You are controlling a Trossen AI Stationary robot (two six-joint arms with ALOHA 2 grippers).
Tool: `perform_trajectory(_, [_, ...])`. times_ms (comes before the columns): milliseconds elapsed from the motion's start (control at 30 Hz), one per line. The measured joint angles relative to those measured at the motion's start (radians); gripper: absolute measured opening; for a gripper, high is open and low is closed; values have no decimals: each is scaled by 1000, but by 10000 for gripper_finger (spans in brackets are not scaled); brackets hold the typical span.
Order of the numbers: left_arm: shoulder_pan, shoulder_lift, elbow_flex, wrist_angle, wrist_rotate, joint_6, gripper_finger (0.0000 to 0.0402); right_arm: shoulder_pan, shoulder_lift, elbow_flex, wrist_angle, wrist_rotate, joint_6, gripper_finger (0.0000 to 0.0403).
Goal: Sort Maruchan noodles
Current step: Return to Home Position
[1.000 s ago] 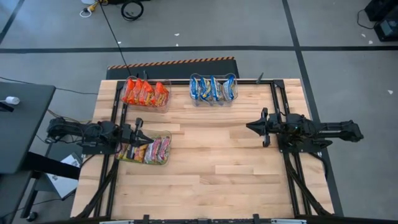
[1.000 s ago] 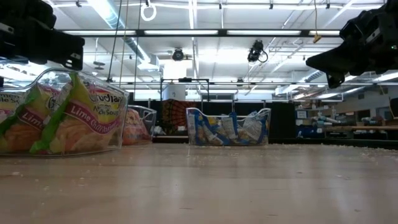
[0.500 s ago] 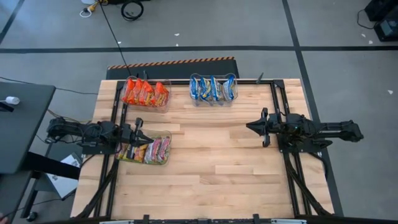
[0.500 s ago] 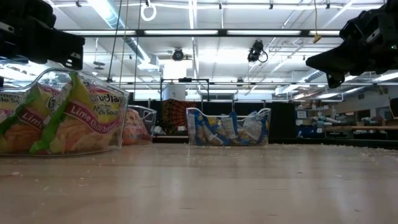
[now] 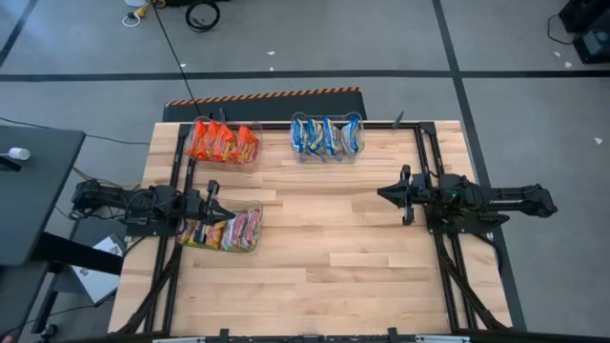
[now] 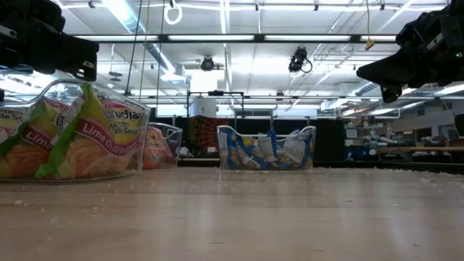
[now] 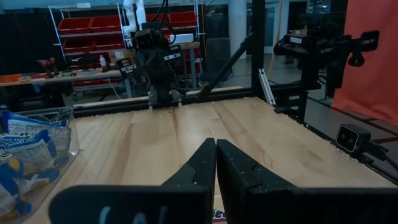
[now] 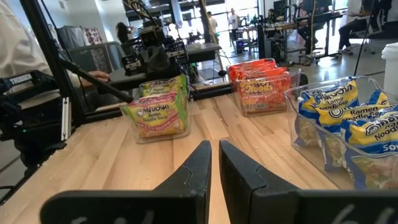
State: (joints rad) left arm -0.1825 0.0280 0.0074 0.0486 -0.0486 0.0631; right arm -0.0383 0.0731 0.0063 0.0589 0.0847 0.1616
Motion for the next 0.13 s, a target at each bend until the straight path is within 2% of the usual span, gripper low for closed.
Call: perform_trajectory(133, [0, 0, 0, 0, 0, 0, 21, 0, 0, 0, 0, 0, 0, 36])
